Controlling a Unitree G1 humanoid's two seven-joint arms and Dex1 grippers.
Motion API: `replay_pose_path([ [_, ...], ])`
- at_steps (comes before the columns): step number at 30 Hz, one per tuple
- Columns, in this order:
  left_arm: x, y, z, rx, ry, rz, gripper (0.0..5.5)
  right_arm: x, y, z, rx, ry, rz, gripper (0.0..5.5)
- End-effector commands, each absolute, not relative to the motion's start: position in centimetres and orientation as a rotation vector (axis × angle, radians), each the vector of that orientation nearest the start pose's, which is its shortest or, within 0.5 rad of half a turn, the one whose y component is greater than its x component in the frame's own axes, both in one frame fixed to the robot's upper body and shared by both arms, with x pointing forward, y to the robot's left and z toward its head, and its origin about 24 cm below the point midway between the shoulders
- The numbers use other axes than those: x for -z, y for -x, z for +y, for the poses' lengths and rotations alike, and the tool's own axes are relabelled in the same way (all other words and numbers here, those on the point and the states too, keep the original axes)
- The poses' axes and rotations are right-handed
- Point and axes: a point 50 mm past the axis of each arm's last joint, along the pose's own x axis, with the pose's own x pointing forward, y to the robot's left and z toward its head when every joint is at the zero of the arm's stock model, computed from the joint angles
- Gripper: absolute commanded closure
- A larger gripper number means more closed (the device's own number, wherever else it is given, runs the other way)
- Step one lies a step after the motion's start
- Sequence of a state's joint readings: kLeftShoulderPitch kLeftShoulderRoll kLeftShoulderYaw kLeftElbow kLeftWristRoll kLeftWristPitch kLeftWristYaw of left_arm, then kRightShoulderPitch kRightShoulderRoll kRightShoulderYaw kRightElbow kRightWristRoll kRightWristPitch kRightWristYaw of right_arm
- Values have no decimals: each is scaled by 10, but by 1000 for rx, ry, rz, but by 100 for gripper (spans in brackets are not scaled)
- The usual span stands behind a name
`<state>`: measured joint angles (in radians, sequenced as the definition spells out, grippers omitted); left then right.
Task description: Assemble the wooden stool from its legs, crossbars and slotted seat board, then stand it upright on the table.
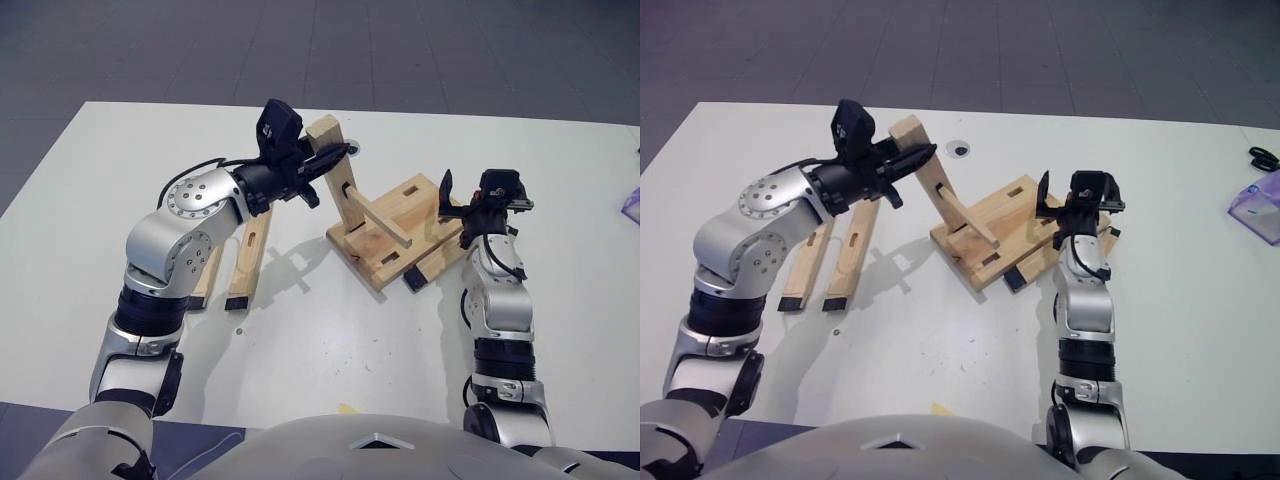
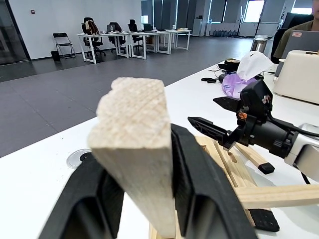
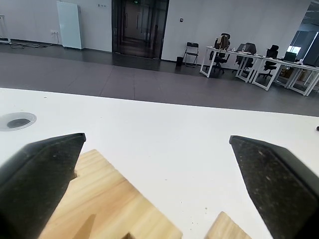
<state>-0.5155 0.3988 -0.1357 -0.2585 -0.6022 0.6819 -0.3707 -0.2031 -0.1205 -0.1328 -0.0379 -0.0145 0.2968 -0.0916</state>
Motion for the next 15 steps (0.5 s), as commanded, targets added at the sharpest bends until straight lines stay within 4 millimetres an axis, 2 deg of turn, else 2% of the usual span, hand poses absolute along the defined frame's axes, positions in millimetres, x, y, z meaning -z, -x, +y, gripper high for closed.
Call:
replay_pose_path([
  [1,-172,-304,115,723,90,86,375,-80,-293,-189,168,111,48,10],
  [6,-196,-309,116,676,330,11,293,-76,-292,-182,150,113,56,10],
  [11,-205,-309,117,684,382,-1,215,-74,-291,-180,147,113,62,10],
  [15,-225,-311,124,692,391,-72,146,-74,-291,-182,144,124,61,10],
])
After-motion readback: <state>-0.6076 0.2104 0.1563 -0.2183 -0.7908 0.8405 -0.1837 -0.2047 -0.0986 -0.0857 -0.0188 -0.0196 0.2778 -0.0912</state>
